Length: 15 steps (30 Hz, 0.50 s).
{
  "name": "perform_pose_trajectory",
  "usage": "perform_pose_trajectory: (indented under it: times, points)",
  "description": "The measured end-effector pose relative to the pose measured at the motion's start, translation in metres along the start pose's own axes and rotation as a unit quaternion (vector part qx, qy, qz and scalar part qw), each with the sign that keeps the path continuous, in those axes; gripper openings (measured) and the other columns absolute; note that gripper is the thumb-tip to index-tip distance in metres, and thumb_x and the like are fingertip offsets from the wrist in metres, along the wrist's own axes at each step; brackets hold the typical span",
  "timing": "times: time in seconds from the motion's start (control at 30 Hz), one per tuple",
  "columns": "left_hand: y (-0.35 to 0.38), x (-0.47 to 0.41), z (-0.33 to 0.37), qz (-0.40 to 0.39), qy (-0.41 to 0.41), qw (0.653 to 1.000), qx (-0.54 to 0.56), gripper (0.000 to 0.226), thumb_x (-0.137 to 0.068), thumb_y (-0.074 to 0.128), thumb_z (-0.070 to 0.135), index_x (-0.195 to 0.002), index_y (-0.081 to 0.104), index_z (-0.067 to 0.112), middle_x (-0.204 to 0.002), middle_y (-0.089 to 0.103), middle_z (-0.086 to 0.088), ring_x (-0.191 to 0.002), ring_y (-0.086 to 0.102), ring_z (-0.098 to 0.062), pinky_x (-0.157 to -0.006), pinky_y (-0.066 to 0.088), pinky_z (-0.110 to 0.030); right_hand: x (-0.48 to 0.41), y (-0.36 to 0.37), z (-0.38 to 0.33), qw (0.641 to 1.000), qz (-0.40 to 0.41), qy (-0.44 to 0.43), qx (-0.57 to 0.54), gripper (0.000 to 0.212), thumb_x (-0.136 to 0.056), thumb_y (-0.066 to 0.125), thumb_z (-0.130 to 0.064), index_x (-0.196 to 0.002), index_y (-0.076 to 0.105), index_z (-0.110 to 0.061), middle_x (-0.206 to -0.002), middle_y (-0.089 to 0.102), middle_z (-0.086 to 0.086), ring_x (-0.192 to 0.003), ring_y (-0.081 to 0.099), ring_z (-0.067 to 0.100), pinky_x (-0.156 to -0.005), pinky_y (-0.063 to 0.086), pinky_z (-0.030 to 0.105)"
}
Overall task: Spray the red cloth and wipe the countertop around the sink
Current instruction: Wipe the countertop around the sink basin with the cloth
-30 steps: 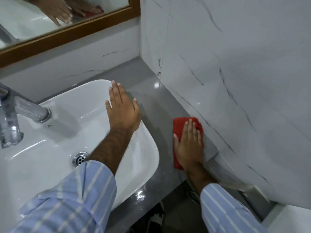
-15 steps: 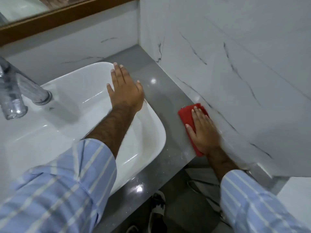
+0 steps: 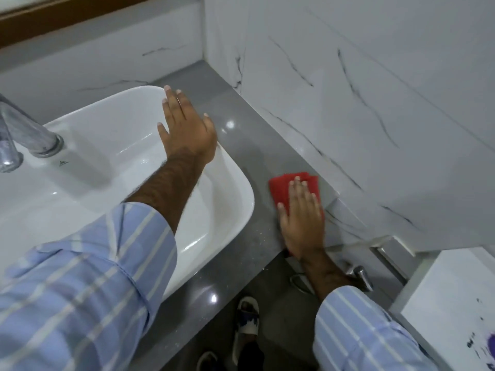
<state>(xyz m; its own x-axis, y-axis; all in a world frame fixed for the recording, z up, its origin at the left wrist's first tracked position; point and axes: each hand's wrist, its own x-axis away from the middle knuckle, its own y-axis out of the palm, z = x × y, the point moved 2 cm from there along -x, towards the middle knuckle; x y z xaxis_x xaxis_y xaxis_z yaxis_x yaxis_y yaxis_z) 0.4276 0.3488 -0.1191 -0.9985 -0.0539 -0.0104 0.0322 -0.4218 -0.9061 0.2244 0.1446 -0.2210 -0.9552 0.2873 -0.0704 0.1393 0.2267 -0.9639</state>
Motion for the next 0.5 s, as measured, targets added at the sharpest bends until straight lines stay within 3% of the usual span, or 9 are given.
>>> perform_pose_trajectory:
  times: [0.1,0.17,0.2,0.3,0.37,0.43,0.5]
  points:
    - [-0.001,0.001,-0.001,-0.014,0.007,1.000,0.001,0.073,-0.107,0.033,0.043,-0.166,0.012,0.005,-0.177,0.003,-0.012,-0.163,0.011,-0.032,-0.127,0.022,-0.062,0.035,0.000,-0.010,0.979,-0.069,-0.193,0.003,0.068,-0.108,0.038,-0.053,-0.164,0.025,-0.017,-0.171,0.020,-0.001,-0.159,0.016,0.017,-0.131,0.014,0.040]
    - [-0.005,0.004,0.001,-0.030,0.016,0.999,-0.008,0.077,-0.108,0.032,0.050,-0.166,0.010,0.005,-0.177,0.001,-0.012,-0.163,0.008,-0.031,-0.127,0.021,-0.062,0.037,-0.005,0.002,0.964,-0.100,-0.246,0.021,0.070,-0.108,0.041,-0.053,-0.165,0.022,-0.018,-0.172,0.014,-0.002,-0.160,0.010,0.015,-0.131,0.009,0.037]
    - [-0.008,0.010,0.001,-0.042,0.022,0.999,-0.011,0.080,-0.108,0.032,0.054,-0.166,0.008,0.005,-0.177,0.000,-0.011,-0.164,0.006,-0.030,-0.128,0.021,-0.061,0.031,-0.006,0.010,0.970,-0.093,-0.222,0.032,0.070,-0.108,0.043,-0.050,-0.165,0.021,-0.015,-0.172,0.016,0.001,-0.160,0.011,0.017,-0.131,0.010,0.039]
    - [-0.020,0.056,-0.014,-0.108,0.043,0.992,0.041,0.089,-0.106,0.031,0.062,-0.166,0.002,0.004,-0.177,-0.004,-0.010,-0.164,0.000,-0.027,-0.132,0.014,-0.055,0.011,-0.007,0.021,0.996,-0.049,-0.045,0.051,0.068,-0.109,0.039,-0.044,-0.164,0.022,-0.008,-0.172,0.023,0.011,-0.161,0.017,0.026,-0.131,0.016,0.048]
    - [-0.032,0.118,-0.038,-0.158,0.049,0.983,0.080,0.095,-0.100,0.024,0.069,-0.166,0.001,0.005,-0.177,-0.005,-0.009,-0.164,-0.004,-0.025,-0.133,0.008,-0.047,0.019,0.000,0.006,0.999,-0.021,0.009,0.045,0.069,-0.108,0.034,-0.047,-0.164,0.023,-0.008,-0.172,0.026,0.012,-0.160,0.020,0.027,-0.131,0.017,0.048]
    - [-0.050,0.181,-0.067,-0.184,0.039,0.976,0.111,0.099,-0.095,0.019,0.074,-0.167,0.004,0.009,-0.177,-0.002,-0.008,-0.164,-0.003,-0.023,-0.131,0.005,-0.040,0.045,0.013,-0.016,1.000,0.005,-0.025,0.016,0.068,-0.108,0.037,-0.047,-0.164,0.025,-0.009,-0.172,0.027,0.010,-0.160,0.020,0.026,-0.131,0.014,0.046]
    - [-0.067,0.226,-0.099,-0.202,0.011,0.975,0.089,0.099,-0.091,0.015,0.077,-0.168,0.001,0.017,-0.177,-0.007,0.001,-0.163,-0.007,-0.014,-0.130,0.002,-0.034,0.079,0.025,-0.035,0.991,-0.003,-0.133,-0.016,0.069,-0.108,0.043,-0.046,-0.164,0.024,-0.011,-0.173,0.025,0.008,-0.161,0.017,0.025,-0.131,0.013,0.047]
